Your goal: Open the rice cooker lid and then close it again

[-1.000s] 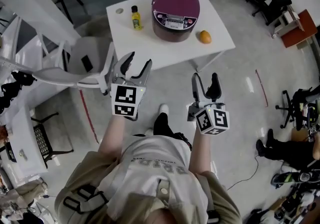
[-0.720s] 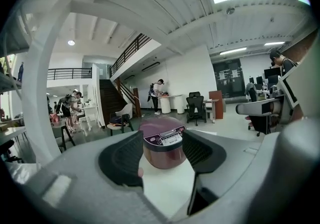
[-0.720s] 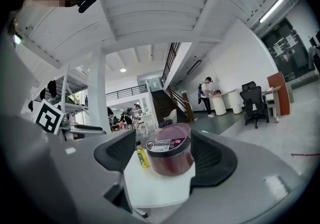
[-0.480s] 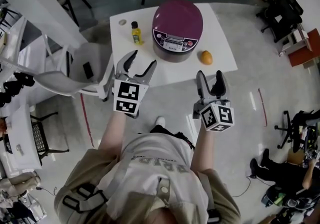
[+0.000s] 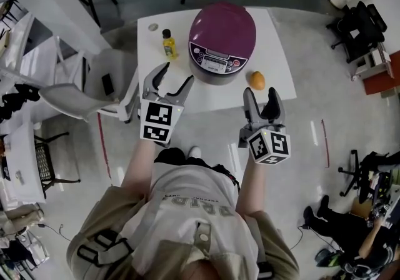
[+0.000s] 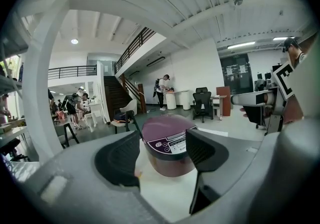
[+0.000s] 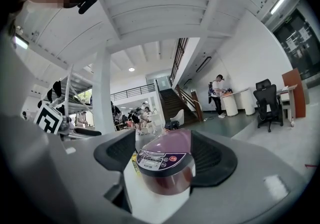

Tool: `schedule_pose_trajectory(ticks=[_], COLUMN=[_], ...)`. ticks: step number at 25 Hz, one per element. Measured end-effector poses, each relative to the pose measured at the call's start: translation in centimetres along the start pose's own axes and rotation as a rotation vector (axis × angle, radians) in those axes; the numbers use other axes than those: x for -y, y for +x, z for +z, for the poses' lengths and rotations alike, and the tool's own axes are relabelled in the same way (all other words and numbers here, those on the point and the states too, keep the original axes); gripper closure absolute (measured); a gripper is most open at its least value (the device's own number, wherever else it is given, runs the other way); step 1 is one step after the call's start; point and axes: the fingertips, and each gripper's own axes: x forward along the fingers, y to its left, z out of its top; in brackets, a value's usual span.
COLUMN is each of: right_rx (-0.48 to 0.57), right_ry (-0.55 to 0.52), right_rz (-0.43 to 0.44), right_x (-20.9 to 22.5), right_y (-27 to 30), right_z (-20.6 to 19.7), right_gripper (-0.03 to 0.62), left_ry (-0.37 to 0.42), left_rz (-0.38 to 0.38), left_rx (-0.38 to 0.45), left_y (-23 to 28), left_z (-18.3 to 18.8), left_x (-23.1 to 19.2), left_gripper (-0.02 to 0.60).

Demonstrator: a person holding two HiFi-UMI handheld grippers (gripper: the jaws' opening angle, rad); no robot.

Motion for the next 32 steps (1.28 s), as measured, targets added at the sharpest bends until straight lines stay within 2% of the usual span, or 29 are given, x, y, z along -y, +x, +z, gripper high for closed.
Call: schedule_pose_trajectory(ticks=[8,14,26,32], right_rx=[-0.067,-0.102,-0.181,-0.254], right_ry=[0.045,0.037,-0.06,-0.16], right_rz=[0.016,0.003,0.061,0.145], right_x=[0.7,1.3,0.5,-1.3], right_y=[1.6,3.0,8.2,11.1], right_z=[-3.1,-4.5,-4.5,-5.2], right_gripper=[0.275,0.273,0.273,0.273], left_ry=[0.002,0.01,0.077,0.119], left_rz=[-0.027,-0.071,-0.183,-0.248], left_rx=[-0.094,-0.124,-0.144,-0.158], left_y=[1.0,2.8,7.3,9.2], left_z=[-3.4,-5.0,-4.9,-5.0], left_x=[0.3,0.0,-1.6,-1.6], left_gripper=[0.265,0.261,0.244,0.244])
